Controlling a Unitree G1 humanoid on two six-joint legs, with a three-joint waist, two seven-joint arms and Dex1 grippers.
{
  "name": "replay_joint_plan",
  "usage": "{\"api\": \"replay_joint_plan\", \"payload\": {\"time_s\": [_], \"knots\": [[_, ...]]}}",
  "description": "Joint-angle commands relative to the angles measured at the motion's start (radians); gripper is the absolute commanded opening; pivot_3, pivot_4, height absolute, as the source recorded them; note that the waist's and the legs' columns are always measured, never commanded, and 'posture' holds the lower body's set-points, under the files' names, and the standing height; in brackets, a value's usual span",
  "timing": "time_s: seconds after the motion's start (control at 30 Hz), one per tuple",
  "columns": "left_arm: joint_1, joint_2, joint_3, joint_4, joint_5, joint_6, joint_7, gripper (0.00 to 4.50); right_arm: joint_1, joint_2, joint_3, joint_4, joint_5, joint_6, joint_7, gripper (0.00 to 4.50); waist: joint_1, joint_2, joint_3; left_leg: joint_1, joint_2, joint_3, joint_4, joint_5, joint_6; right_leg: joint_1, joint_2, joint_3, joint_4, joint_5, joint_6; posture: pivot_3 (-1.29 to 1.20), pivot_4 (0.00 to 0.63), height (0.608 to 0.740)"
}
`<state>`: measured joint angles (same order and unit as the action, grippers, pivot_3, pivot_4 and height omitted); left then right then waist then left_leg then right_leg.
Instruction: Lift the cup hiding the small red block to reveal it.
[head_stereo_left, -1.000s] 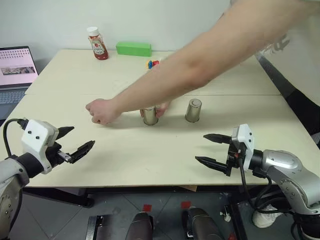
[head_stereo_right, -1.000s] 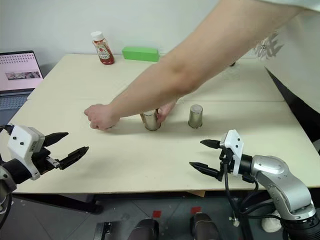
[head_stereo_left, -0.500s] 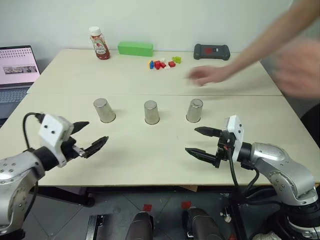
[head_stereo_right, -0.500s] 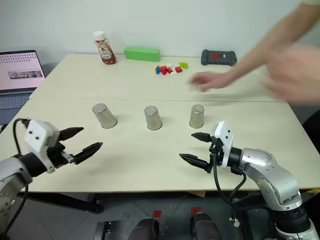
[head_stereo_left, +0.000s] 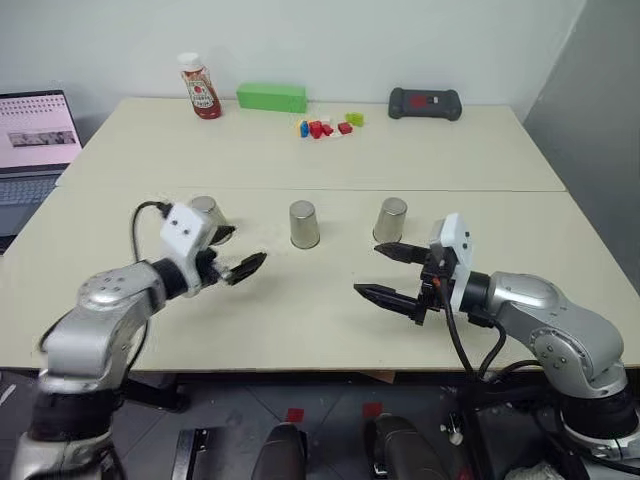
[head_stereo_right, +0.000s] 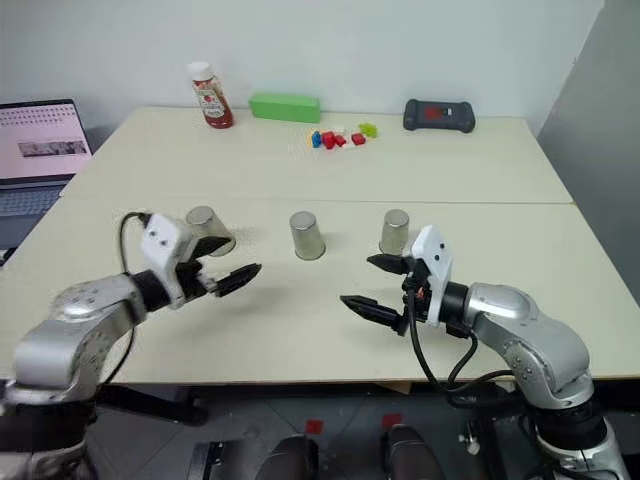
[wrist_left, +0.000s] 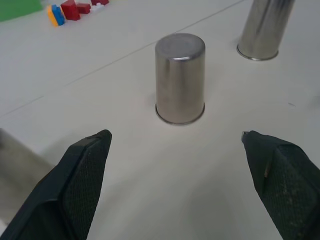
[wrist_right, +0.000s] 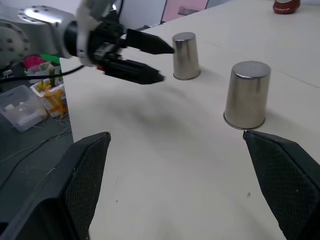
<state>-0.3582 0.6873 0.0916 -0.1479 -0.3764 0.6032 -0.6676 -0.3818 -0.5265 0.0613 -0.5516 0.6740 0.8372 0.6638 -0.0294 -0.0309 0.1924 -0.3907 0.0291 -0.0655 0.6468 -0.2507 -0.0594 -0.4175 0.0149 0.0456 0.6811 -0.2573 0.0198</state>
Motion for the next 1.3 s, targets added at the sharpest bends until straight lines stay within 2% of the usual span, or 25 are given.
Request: {"api": "replay_joint_plan", "payload": {"time_s": [0.03,0.17,0.47,0.83,0.93,1.13,1.3], "knots": [[-0.11,-0.05,-0.058,0.104,0.044,-0.032,0.001,4.41,-0.013,0.002,-0.016,-0.035,0.03,0.024,-0.027,4.5,0.0,0.0,0.0,0.0,0.0,0.0,0.0,0.0,0.0,0.0,0.0,0.0,0.0,0.0,0.0,0.0,0.15,0.74],[-0.218,-0.108,-0.125,0.253,0.121,-0.107,0.006,4.41,0.001,0.001,-0.017,-0.051,0.04,0.035,-0.043,4.5,0.0,0.0,0.0,-0.002,0.0,0.0,0.0,0.0,0.0,-0.001,0.0,0.0,0.0,0.0,0.0,0.0,0.15,0.74],[-0.413,-0.216,-0.179,0.579,0.242,-0.262,0.041,4.41,0.03,0.003,-0.023,-0.087,0.052,0.052,-0.071,4.5,-0.002,0.0,0.0,-0.003,0.0,0.0,0.0,0.0,0.0,-0.002,0.0,0.0,0.0,0.0,0.0,0.0,0.15,0.74],[-0.536,-0.308,-0.156,0.782,0.252,-0.297,0.035,4.41,0.034,-0.018,-0.025,-0.099,0.07,0.058,-0.074,4.5,-0.003,0.0,0.0,-0.004,-0.001,-0.001,0.0,0.0,0.0,-0.002,0.0,-0.001,0.0,0.0,0.0,0.0,0.15,0.74],[-0.543,-0.311,-0.151,0.801,0.254,-0.303,0.035,3.99,0.03,-0.021,-0.026,-0.097,0.072,0.057,-0.076,4.5,-0.003,0.0,0.0,-0.004,-0.001,-0.001,0.0,0.0,0.0,-0.002,0.0,-0.001,0.0,0.0,0.0,0.0,0.15,0.74],[-0.55,-0.313,-0.134,0.815,0.241,-0.308,0.026,2.76,0.03,-0.021,-0.023,-0.095,0.071,0.053,-0.075,4.5,-0.003,0.0,0.0,-0.004,-0.001,-0.001,0.0,0.0,0.0,-0.002,0.0,-0.001,0.0,0.0,0.0,0.0,0.15,0.74],[-0.519,-0.316,-0.121,0.71,0.205,-0.326,-0.027,2.71,0.025,-0.025,-0.013,-0.091,0.062,0.044,-0.064,4.5,-0.003,0.0,0.0,-0.004,-0.001,-0.001,0.0,0.0,0.0,-0.002,0.0,-0.001,0.0,0.0,0.0,0.0,0.15,0.74]]}}
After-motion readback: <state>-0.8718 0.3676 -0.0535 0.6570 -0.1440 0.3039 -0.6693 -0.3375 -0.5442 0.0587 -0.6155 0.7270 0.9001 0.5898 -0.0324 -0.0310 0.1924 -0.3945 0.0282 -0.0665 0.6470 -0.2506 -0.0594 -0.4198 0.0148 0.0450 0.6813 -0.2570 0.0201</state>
